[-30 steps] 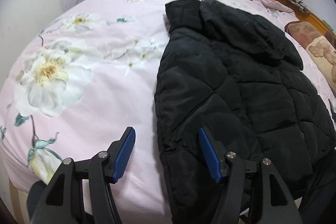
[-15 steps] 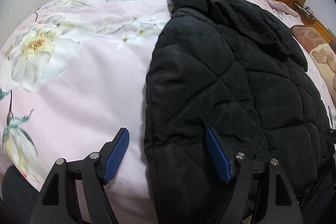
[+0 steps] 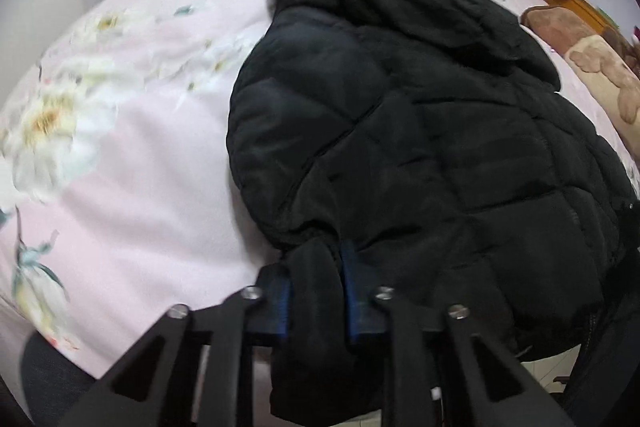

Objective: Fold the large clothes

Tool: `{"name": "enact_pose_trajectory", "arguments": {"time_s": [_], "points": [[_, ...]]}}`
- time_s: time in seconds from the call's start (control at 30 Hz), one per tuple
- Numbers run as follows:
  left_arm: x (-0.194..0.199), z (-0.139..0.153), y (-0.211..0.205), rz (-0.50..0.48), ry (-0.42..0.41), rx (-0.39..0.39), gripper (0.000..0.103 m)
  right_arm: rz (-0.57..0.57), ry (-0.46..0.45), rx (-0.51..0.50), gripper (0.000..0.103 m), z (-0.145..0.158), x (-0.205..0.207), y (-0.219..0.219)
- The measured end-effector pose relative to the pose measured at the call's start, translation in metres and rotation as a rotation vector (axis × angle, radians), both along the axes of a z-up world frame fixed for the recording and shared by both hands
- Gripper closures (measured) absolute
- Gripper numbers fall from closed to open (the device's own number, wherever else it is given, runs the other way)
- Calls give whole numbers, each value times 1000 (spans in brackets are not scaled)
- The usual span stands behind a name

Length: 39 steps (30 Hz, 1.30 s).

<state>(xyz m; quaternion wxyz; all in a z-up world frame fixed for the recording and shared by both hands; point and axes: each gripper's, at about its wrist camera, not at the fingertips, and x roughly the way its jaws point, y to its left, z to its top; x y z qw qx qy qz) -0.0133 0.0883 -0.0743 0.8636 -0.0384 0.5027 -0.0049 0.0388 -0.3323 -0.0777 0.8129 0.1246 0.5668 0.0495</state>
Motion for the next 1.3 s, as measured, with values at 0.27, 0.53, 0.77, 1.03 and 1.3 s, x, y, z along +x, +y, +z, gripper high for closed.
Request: {"name": "enact_pose_trajectory", "arguments": {"time_s": [0.27, 0.53, 0.77, 1.03, 1.3], "points": [[-19, 81, 28, 23, -190, -142, 89, -10, -155, 47, 91, 57, -16, -6], [-32, 118, 44, 29, -264, -201, 90, -3, -230, 85, 91, 94, -46, -14], [-57, 126, 48, 20, -259, -235, 90, -33, -251, 128, 91, 107, -66, -23], [-67, 139, 49, 15, -276, -267, 90, -37, -272, 138, 91, 123, -64, -18], [-29, 155, 55, 35, -330, -329, 89, -52, -324, 196, 91, 136, -35, -22]]}}
